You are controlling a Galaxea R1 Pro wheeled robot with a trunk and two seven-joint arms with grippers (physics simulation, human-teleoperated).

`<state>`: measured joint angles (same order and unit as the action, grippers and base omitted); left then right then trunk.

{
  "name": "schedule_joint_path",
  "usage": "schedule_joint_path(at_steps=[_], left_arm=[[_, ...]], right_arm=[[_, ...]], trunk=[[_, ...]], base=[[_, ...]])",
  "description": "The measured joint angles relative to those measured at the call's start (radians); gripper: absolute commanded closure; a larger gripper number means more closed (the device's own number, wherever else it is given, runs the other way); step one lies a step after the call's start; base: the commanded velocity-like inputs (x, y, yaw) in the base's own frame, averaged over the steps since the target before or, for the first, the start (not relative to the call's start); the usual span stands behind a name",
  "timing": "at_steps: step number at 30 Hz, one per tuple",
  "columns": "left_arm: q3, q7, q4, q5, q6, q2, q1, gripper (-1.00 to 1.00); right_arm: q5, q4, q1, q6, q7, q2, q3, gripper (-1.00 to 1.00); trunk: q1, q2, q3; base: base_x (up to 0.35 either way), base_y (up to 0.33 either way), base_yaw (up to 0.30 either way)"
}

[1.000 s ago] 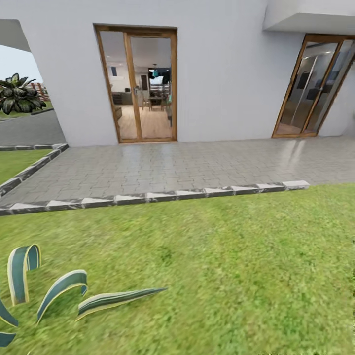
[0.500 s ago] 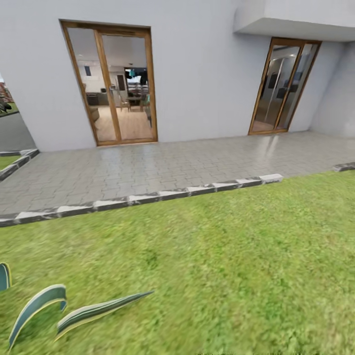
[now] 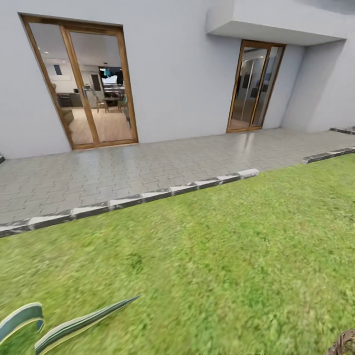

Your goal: Take the three Easter eggs out of the wicker basket on the lawn in the garden, then place them on the lawn next to a single tree (choose any tree) so that all three eggs are next to the same tree and none are left in the basket.

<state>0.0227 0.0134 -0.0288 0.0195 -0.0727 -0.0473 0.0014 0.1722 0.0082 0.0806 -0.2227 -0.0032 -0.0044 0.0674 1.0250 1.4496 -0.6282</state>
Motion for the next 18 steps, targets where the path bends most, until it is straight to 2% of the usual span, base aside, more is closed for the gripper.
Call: schedule_joint_path(at_steps=[18], left_arm=[[0.0, 0.0, 0.0, 0.0, 0.0, 0.0, 0.0, -1.0]], right_arm=[[0.0, -0.001, 0.0, 0.0, 0.0, 0.0, 0.0, -1.0]], trunk=[[0.0, 0.0, 0.0]], base=[[0.0, 0.0, -0.256]])
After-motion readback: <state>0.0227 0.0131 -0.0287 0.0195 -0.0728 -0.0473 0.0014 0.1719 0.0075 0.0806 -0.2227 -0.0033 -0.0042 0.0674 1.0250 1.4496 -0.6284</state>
